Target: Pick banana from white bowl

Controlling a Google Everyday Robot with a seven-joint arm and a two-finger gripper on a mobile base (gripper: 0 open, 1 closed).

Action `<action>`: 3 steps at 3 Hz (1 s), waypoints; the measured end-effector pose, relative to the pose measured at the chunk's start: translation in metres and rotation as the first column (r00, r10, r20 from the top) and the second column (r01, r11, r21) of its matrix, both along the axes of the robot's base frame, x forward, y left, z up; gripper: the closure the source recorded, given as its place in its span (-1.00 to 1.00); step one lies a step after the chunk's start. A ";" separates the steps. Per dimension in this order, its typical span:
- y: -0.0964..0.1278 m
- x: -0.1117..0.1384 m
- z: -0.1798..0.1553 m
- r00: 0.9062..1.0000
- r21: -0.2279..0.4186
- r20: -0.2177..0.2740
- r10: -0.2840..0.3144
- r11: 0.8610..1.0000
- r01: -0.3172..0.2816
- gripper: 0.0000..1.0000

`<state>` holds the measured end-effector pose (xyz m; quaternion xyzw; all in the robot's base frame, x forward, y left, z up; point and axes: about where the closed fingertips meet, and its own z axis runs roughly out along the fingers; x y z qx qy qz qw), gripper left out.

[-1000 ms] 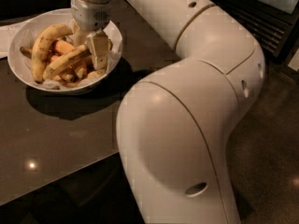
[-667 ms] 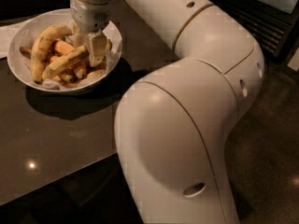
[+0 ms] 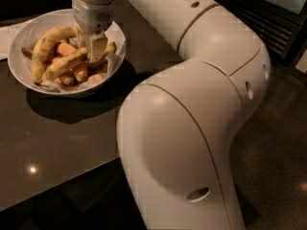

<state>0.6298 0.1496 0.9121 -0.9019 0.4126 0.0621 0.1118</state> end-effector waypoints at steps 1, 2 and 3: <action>0.000 0.000 0.000 1.000 0.000 0.000 0.000 1.000 0.000 1.00; -0.005 -0.005 0.014 0.999 0.052 0.035 -0.040 0.998 0.038 1.00; -0.026 -0.020 0.036 0.990 0.086 0.074 -0.118 0.990 0.111 1.00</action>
Offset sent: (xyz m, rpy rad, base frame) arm -0.0370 -0.0324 0.0393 0.1025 -0.0588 -0.1039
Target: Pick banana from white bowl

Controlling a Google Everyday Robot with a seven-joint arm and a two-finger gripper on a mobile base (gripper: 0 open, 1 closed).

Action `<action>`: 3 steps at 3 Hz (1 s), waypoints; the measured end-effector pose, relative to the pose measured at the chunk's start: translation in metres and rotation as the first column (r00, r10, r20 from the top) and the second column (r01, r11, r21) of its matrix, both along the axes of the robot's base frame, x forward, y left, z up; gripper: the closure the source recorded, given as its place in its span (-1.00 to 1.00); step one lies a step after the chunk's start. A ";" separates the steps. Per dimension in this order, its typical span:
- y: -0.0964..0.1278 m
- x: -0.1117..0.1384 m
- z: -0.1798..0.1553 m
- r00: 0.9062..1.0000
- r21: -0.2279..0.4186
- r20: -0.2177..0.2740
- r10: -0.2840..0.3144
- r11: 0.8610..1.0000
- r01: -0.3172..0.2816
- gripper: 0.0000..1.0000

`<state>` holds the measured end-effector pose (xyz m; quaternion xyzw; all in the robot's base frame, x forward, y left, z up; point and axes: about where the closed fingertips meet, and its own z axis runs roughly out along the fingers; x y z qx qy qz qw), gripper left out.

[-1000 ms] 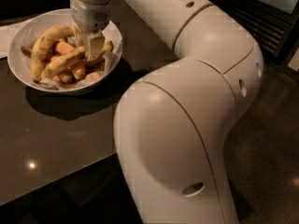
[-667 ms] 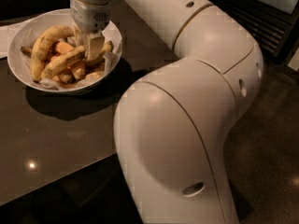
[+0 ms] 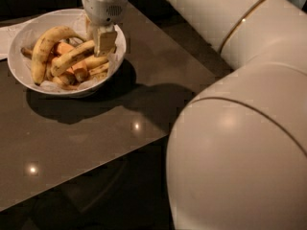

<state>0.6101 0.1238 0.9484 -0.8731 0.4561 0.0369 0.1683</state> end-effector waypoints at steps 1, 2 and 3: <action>-0.018 -0.014 0.019 0.998 0.025 0.030 -0.057 0.998 0.057 1.00; -0.018 -0.016 0.021 0.998 0.028 0.034 -0.059 0.998 0.058 1.00; -0.015 -0.015 0.033 0.997 0.016 0.062 -0.053 0.999 0.052 1.00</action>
Offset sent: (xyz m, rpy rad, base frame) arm -0.0126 -0.0158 0.0168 0.0219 -0.0281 -0.0513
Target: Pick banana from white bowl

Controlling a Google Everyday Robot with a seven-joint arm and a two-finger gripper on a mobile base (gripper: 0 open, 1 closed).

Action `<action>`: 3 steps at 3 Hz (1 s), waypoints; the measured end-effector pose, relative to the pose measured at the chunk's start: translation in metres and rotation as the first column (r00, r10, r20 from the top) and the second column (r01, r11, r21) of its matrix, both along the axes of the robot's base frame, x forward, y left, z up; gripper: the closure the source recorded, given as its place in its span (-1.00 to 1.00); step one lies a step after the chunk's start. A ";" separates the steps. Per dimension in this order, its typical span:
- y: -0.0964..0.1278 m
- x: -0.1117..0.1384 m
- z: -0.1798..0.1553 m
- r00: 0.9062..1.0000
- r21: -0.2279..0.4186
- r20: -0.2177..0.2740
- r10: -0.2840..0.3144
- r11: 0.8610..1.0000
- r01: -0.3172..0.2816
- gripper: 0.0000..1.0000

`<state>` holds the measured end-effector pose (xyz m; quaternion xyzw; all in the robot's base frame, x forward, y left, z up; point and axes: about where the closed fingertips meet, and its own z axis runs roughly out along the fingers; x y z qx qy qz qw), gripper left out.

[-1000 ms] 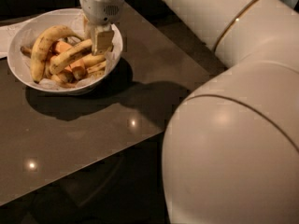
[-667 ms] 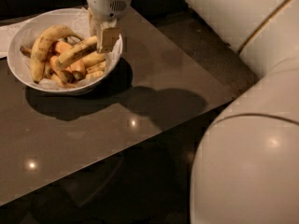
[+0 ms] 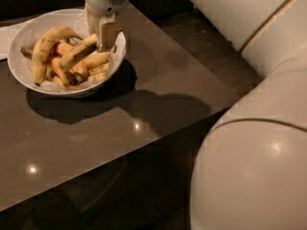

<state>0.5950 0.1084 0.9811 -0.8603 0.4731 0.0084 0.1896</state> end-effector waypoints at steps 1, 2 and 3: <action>-0.009 -0.007 0.029 0.998 0.023 0.057 -0.024 0.999 0.022 1.00; -0.030 -0.021 0.051 0.993 0.056 0.093 -0.078 0.996 0.073 1.00; -0.053 -0.039 0.055 0.987 0.131 0.116 -0.113 0.987 0.097 1.00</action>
Offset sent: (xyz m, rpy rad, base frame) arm -0.0410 -0.0646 0.0747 0.0742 -0.1250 -0.1499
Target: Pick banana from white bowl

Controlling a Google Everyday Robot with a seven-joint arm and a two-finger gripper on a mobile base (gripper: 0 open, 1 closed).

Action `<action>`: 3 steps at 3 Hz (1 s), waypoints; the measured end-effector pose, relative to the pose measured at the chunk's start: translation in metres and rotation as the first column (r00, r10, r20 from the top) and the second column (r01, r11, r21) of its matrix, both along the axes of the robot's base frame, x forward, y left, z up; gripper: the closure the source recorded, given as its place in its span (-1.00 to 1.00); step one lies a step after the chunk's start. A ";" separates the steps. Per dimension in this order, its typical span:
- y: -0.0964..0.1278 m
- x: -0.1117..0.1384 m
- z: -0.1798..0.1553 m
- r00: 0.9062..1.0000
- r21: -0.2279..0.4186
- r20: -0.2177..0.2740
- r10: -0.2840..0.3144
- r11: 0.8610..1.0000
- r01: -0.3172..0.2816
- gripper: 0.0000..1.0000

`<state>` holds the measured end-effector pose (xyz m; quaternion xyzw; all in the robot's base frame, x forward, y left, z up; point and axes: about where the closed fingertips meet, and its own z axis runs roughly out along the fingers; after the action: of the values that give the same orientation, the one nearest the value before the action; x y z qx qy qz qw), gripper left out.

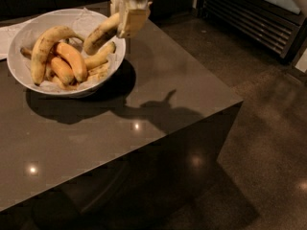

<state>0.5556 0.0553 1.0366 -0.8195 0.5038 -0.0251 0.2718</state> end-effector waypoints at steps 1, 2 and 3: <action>-0.002 0.009 -0.002 0.999 0.031 0.028 -0.025 0.999 0.024 1.00; -0.004 0.000 0.015 0.999 0.023 0.032 -0.003 1.000 0.003 1.00; -0.012 -0.009 0.037 0.999 0.021 0.051 -0.001 1.000 0.000 1.00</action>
Offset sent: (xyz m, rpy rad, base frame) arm -0.0113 -0.0072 0.0338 0.0063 -0.0270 0.0239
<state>0.5463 0.0437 1.0734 -0.8157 0.4972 -0.0407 0.2930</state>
